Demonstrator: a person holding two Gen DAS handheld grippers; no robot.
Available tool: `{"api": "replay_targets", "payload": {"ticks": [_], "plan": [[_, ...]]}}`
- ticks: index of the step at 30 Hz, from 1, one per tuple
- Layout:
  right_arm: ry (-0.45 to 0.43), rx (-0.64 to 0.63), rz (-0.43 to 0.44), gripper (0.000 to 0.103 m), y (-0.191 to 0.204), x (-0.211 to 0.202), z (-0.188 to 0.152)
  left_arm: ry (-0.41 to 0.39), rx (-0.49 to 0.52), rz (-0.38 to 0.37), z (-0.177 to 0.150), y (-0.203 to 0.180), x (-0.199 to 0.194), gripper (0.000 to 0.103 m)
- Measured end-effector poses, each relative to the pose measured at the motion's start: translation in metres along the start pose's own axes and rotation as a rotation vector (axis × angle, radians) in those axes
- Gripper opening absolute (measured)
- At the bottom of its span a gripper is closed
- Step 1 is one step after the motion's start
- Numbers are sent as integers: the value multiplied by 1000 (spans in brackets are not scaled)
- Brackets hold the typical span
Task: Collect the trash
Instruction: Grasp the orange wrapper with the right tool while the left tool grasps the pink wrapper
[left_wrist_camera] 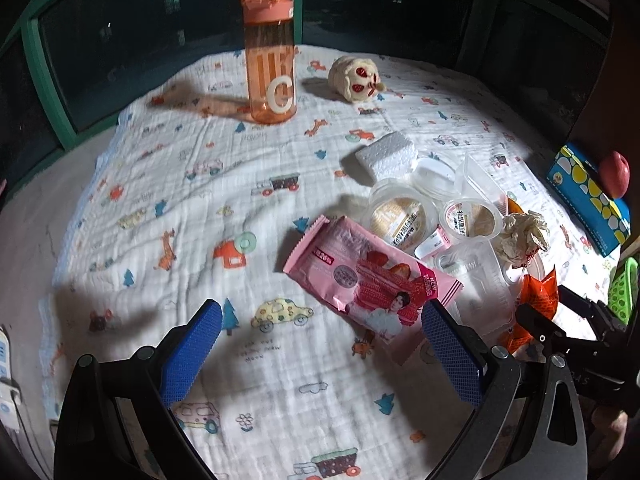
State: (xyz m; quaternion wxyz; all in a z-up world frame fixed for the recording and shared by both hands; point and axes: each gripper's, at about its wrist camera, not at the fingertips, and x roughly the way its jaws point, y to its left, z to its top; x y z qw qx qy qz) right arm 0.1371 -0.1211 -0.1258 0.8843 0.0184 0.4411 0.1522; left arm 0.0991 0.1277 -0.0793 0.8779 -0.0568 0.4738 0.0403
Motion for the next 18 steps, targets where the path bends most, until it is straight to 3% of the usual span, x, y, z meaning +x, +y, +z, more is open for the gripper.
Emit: {"api": "replay_targets", "payload": {"ticks": [7, 14, 17, 18], "plan": [[-9, 34, 44, 81, -5, -5, -2, 85, -146, -49, 4, 2, 22, 97], [-33, 44, 46, 74, -9, -18, -6, 138, -283, -64, 16, 2, 43, 97], [-35, 49, 54, 51, -11, -23, -8, 159, -335, -52, 22, 4, 53, 97], [-33, 59, 61, 51, -13, -24, -8, 166, -349, -52, 24, 4, 56, 97]]}}
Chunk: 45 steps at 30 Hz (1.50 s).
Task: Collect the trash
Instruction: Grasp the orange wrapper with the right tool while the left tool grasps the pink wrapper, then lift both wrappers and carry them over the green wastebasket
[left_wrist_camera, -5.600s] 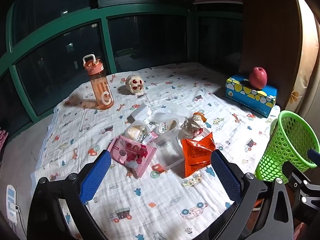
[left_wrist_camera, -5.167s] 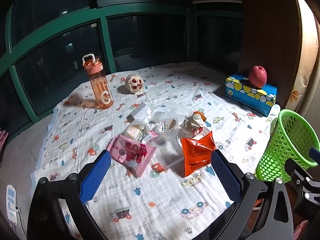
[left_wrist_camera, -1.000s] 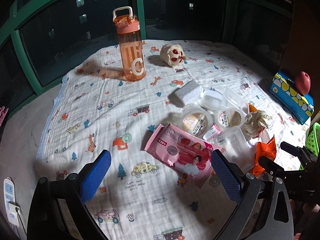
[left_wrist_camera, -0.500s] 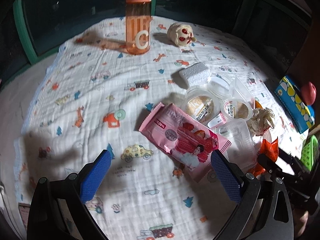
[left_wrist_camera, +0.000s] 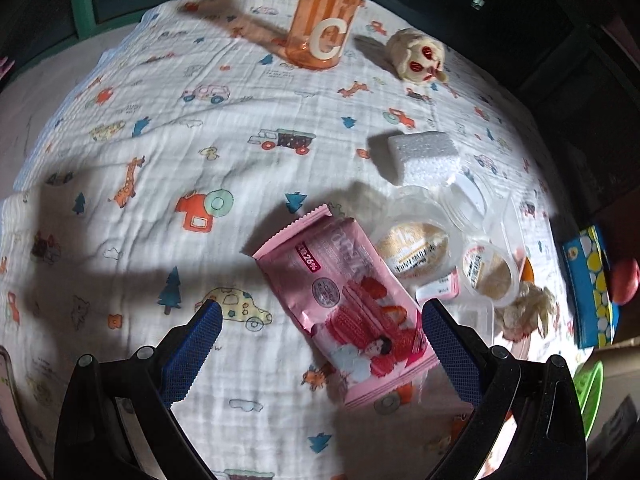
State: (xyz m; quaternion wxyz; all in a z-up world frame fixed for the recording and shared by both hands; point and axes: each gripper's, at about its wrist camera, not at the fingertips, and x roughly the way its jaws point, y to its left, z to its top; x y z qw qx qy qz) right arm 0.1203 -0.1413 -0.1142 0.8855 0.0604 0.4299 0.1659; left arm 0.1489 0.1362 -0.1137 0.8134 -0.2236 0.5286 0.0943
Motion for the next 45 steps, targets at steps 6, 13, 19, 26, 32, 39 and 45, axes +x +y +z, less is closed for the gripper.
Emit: {"api": "replay_targets", "payload": {"ticks": [6, 13, 19, 26, 32, 39, 45], "plan": [[2, 15, 7, 51, -5, -3, -3, 27, -52, 33, 7, -2, 15, 97], [4, -1, 10, 69, -2, -4, -5, 51, -74, 72, 7, -3, 31, 89], [8, -63, 4, 86, 11, -2, -8, 55, -60, 51, 4, -3, 36, 61], [35, -164, -45, 96, 32, 13, -14, 49, -32, -2, 1, -1, 33, 21], [44, -177, -108, 90, 35, 25, -19, 26, -15, -44, -2, 0, 22, 4], [16, -148, -105, 71, 29, 17, -19, 42, -22, -97, -2, 7, 13, 4], [14, -128, -79, 63, 24, 10, -19, 15, -42, -36, -4, 5, 5, 76]]}}
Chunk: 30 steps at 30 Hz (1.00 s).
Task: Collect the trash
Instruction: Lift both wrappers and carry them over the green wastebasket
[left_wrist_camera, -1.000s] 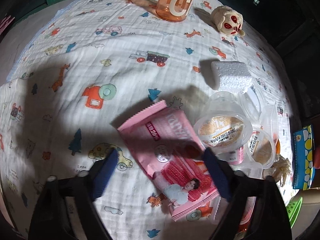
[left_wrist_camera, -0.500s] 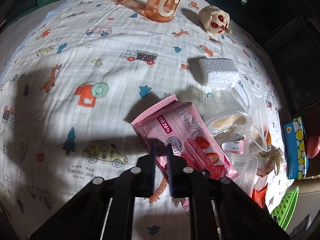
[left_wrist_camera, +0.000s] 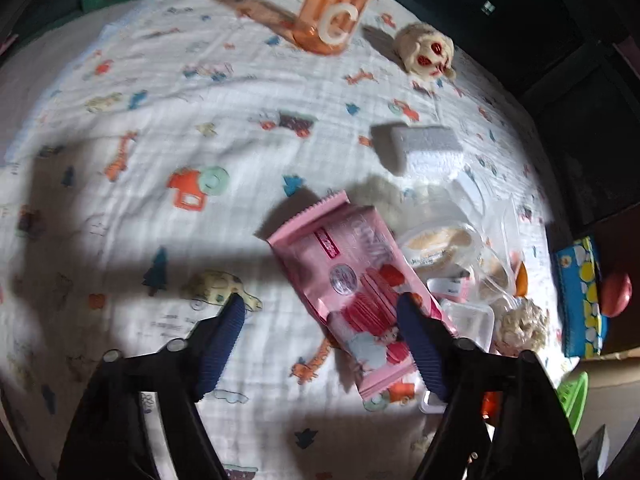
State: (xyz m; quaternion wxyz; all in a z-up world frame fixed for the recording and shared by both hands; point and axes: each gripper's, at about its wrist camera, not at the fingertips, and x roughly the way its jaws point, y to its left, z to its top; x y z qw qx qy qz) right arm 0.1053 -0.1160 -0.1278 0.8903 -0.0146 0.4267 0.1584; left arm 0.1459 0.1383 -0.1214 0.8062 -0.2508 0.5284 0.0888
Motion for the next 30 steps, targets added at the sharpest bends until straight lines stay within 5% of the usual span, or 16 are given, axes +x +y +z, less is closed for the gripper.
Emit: {"api": "replay_targets", "payload": {"ticks": [10, 18, 28, 30], "plan": [[-40, 8, 28, 61, -8, -23, -6, 81, -109, 24, -1, -7, 20, 88], [-71, -3, 31, 61, -17, -39, -11, 61, -181, 53, 5, -19, 23, 93], [-98, 24, 38, 61, -28, -53, -16, 94, -266, 140, 3, -28, 43, 93], [-98, 26, 38, 61, -28, -54, -17, 103, -258, 133, 0, -30, 46, 80]]}}
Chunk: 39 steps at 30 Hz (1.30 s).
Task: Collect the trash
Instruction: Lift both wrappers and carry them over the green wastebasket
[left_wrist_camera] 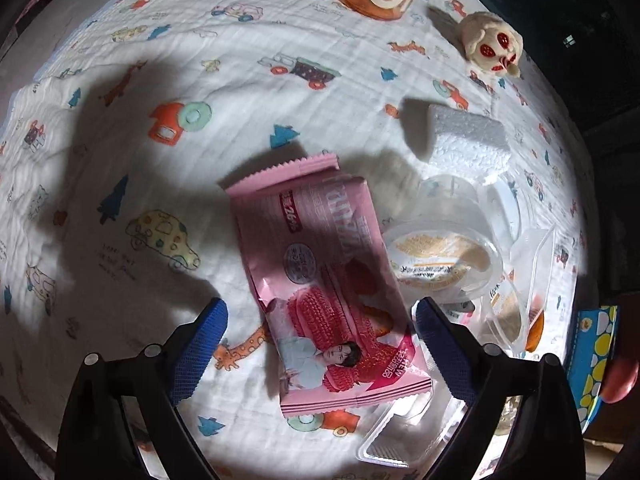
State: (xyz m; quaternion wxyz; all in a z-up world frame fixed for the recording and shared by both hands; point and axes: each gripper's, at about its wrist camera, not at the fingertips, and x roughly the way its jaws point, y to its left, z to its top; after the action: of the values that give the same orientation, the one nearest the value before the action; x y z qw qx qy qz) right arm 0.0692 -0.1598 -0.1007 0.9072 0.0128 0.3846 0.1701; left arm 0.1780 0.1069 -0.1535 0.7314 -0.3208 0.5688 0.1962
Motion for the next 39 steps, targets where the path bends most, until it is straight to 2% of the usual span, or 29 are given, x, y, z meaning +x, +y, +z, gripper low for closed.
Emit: {"api": "replay_targets", "payload": {"ticks": [1, 2, 4, 8, 15, 23, 29, 39], "plan": [[-1, 1, 0, 61, 0, -1, -1, -5, 12, 5, -2, -1, -1, 78], [-2, 2, -1, 61, -1, -2, -1, -12, 19, -2, -3, -2, -1, 71], [-4, 5, -1, 61, -1, -4, -2, -12, 31, -48, -4, -1, -3, 63], [-12, 3, -3, 61, 0, -10, -3, -17, 61, -111, -11, 5, -12, 54], [-35, -2, -2, 61, 3, -25, 0, -10, 173, -227, -23, 16, -36, 47], [-64, 32, -10, 61, -3, -42, 5, -76, 295, -313, -26, 19, -82, 47], [-94, 78, -41, 61, -19, -60, 10, -86, 443, -404, -42, -16, -111, 47], [-149, 189, -203, 61, -82, -103, 3, -7, 661, -512, -98, -104, -119, 47]]}}
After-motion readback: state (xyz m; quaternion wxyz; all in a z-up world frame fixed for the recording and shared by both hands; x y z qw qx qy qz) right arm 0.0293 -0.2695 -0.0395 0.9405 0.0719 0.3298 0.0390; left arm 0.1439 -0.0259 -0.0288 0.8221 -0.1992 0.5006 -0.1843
